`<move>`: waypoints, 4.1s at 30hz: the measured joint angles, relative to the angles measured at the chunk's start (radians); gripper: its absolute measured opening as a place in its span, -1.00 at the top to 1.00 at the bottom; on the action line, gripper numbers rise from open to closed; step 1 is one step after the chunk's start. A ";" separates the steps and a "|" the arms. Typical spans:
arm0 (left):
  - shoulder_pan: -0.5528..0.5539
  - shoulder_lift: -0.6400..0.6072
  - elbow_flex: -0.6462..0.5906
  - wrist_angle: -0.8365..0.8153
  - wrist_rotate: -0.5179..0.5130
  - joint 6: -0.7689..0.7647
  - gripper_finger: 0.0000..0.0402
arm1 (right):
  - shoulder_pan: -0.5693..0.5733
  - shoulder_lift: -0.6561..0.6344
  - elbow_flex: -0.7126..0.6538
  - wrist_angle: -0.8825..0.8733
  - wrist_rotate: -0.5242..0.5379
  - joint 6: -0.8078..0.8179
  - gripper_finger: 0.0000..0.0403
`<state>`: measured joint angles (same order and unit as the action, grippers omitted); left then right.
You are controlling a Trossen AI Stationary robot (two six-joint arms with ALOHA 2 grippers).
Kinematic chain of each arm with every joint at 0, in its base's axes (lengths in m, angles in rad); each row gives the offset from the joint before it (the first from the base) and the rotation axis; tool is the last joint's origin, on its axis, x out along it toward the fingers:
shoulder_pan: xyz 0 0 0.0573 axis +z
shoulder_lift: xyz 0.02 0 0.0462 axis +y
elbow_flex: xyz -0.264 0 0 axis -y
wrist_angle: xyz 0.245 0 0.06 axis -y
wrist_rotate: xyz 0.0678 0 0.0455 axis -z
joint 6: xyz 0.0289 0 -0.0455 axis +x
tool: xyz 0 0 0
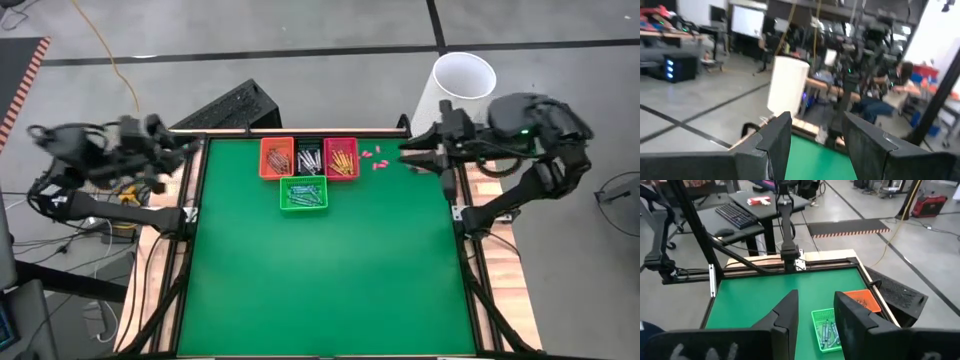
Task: Sort crayons
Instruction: Return to Home Position
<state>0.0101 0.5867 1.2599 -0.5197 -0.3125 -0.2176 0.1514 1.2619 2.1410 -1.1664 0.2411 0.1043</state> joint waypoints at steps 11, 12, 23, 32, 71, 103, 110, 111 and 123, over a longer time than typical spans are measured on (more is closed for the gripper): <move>0.000 -0.164 -0.001 -0.205 -0.076 -0.030 0.19 | 0.125 -0.112 -0.147 0.036 0.212 0.053 0.39; 0.000 -0.174 -0.009 -0.218 -0.093 -0.036 0.19 | 0.136 -0.127 -0.176 0.059 0.216 0.053 0.39; 0.000 -0.300 -0.288 -0.018 -0.113 -0.056 0.19 | 0.221 -0.359 -0.555 0.293 0.310 0.119 0.39; 0.000 -0.342 -0.492 0.153 -0.035 -0.066 0.19 | 0.261 -0.578 -0.871 0.494 0.331 0.135 0.39; -0.012 -0.341 -0.869 0.463 -0.009 -0.231 0.19 | 0.294 -1.258 -1.717 0.994 0.329 0.131 0.39; -0.445 -0.341 -1.184 0.882 -0.296 -0.090 0.19 | 0.294 -1.259 -2.128 1.529 0.280 0.053 0.39; -0.448 -0.341 -1.064 0.754 -0.276 -0.082 0.19 | 0.293 -1.259 -2.131 1.408 0.282 0.146 0.39; -0.447 -0.341 -1.045 0.718 -0.272 -0.083 0.19 | 0.293 -1.259 -2.131 1.396 0.286 0.150 0.39; -0.447 -0.341 -1.158 0.737 -0.268 -0.104 0.19 | 0.293 -1.259 -2.131 1.363 0.337 0.134 0.39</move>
<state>-0.4374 0.2457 0.1022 0.2175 -0.5804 -0.3213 0.4446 0.0032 0.0101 0.1970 0.5785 0.2386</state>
